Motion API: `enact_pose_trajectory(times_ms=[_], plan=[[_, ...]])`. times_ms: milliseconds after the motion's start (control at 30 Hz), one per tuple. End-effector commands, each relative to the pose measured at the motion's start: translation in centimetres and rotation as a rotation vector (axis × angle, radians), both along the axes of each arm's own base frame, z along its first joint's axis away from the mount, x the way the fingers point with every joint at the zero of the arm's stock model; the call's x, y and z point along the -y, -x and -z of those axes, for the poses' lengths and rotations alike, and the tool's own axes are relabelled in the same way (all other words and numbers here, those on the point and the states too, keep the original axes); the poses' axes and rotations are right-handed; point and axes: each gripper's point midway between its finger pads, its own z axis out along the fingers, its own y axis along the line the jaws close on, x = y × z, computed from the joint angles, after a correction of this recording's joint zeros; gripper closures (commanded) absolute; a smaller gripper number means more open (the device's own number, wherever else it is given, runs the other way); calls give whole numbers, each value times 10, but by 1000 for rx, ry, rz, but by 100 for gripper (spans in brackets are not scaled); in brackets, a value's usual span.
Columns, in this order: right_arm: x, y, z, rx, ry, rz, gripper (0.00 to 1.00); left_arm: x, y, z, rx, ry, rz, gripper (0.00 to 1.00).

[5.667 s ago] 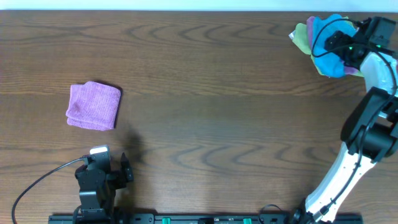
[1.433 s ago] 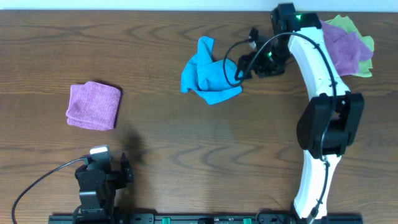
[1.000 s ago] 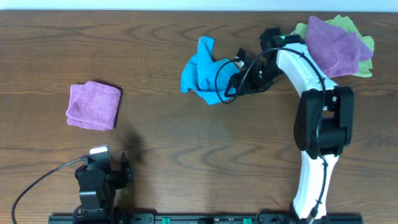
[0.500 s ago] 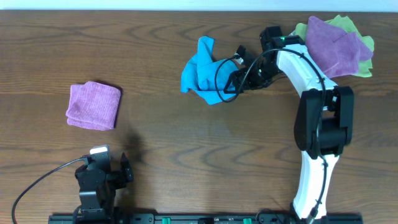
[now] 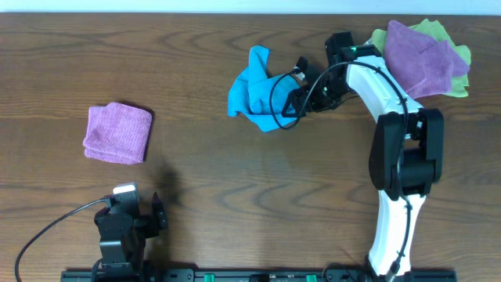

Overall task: Fold the cloth
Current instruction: 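Drag the blue cloth with the right gripper to spread it on the table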

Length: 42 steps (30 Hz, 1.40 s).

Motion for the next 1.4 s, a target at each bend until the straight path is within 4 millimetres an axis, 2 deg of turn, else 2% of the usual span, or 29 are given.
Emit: enact_pose_trajectory(times_ms=[0,200,367,433,600,700,933,1033,1367], plan=[[-11,7,13,-30,-13,-27,18,-1,2,7,-22,-24,6,5],[-18,12,21,-50,-6,-47,20,-1,2,7,-23,-24,6,5],[-23,17,23,-61,-4,-59,28,-1,2,7,-23,-24,6,5],[-22,18,23,-68,-2,-60,41,-1,2,7,-23,-24,6,5],[-21,28,22,-114,5,-60,85,-1,2,7,-23,-24,6,5],[-22,39,19,-154,-4,-77,98,-1,2,7,-23,-24,6,5],[-17,75,8,-271,-16,-158,98,-1,2,7,-23,-24,6,5],[-13,83,4,-304,8,-159,99,-1,2,7,-23,-24,6,5],[28,101,7,-385,266,-139,98,-1,2,7,-23,-24,6,5]])
